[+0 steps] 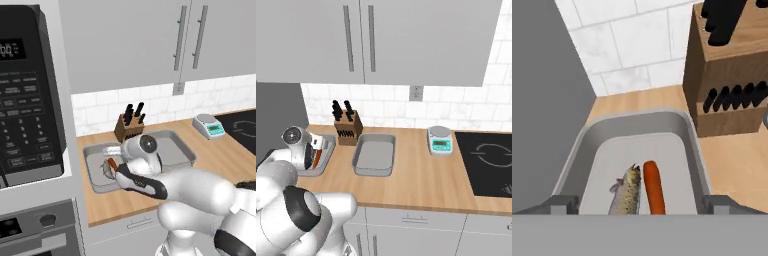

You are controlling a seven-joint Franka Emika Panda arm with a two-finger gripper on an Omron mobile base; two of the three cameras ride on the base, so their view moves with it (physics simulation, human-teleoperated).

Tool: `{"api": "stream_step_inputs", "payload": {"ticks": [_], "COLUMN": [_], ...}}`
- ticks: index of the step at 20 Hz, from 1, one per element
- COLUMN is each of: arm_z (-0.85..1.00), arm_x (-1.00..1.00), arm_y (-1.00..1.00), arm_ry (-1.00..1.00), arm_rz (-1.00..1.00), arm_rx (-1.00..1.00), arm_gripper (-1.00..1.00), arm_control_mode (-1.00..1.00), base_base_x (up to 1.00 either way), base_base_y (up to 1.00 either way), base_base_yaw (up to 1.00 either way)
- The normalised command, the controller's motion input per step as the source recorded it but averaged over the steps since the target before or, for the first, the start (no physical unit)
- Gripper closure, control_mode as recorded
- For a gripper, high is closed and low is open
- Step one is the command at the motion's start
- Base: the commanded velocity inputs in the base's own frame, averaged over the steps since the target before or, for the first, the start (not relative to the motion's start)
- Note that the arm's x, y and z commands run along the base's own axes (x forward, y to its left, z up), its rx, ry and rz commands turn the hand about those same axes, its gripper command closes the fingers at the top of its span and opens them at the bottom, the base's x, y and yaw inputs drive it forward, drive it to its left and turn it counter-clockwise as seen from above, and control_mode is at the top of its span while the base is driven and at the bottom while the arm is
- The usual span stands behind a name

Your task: Place one carrot and one fish in each tupperware on the nearby counter, to pack two identical lunches.

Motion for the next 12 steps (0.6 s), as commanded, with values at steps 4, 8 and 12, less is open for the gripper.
{"api": "stream_step_inputs", "payload": {"ticks": [4,8,12], "arm_z": [1.00,0.89,0.41], "arm_x": [-0.66,-0.91,-0.89], "arm_y": [-0.87,-0.69,-0.57], "arm_ry": [0.11,0.29,0.21], "arm_rz": [-0.11,-0.10,-0.09], "arm_rx": [0.12,0.02,-0.16], "arm_gripper": [-1.00,-1.00,-1.00], "arm_control_mode": [-1.00,-1.00,-1.00], "base_base_x": [0.00,0.00,0.00], "base_base_y": [0.00,0.00,0.00], "base_base_yaw": [0.00,0.00,0.00]}}
